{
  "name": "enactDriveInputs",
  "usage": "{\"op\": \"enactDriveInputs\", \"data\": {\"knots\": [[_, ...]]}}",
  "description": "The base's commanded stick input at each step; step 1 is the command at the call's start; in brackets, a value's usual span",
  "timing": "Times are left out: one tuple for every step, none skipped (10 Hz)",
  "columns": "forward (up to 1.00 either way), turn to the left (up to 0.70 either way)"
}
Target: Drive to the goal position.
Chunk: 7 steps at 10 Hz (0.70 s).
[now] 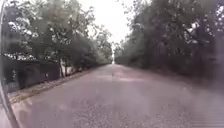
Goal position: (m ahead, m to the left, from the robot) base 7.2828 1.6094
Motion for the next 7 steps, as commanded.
{"op": "enactDriveInputs", "data": {"knots": [[0.70, 0.00], [0.70, 0.00], [0.70, 0.00], [0.70, 0.00], [0.70, 0.00], [0.70, 0.00], [0.70, 0.00]]}}
